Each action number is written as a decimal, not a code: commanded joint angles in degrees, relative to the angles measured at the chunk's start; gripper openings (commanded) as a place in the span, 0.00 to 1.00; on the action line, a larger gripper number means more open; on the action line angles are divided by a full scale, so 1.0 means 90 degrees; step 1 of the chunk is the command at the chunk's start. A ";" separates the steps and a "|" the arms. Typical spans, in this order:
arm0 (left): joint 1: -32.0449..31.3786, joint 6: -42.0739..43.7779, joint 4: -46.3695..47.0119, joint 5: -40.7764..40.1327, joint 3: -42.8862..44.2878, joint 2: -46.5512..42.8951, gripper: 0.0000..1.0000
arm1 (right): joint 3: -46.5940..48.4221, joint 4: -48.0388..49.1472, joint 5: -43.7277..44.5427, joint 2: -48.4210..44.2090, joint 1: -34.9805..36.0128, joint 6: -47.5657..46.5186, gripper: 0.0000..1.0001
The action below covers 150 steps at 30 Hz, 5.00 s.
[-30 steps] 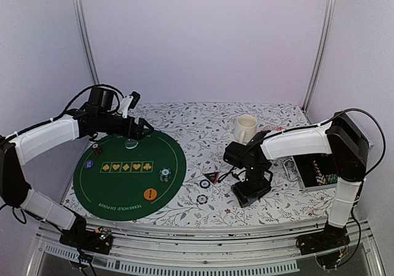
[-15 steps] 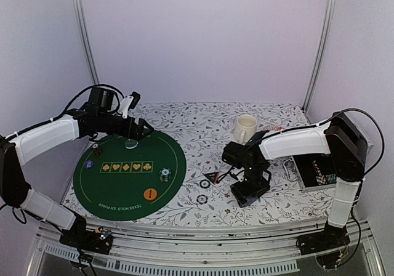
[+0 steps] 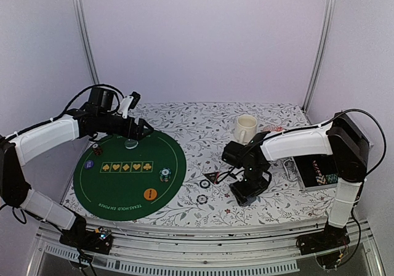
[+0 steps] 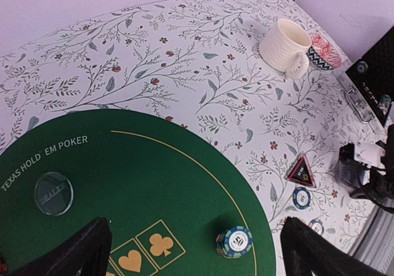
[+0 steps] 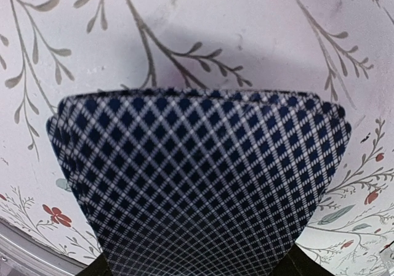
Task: Distribute texas hold em gaming equipment
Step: Pick up the face-down deck piles from the center of the board, then pick up the poker card from the face-down deck piles.
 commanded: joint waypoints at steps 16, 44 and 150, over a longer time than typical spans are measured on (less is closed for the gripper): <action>-0.0229 -0.0057 -0.0115 0.0007 0.0083 -0.0018 0.98 | 0.0310 0.0591 0.0743 -0.0141 0.0135 -0.0715 0.46; -0.1263 -0.1941 0.2143 0.3080 -0.0375 0.1019 0.98 | 0.3525 0.0754 0.1819 0.0395 0.1204 -0.3576 0.46; -0.1363 -0.0683 0.0220 0.2212 0.0679 0.1118 0.31 | 0.3211 0.1276 0.2317 0.0382 0.1209 -0.3830 0.46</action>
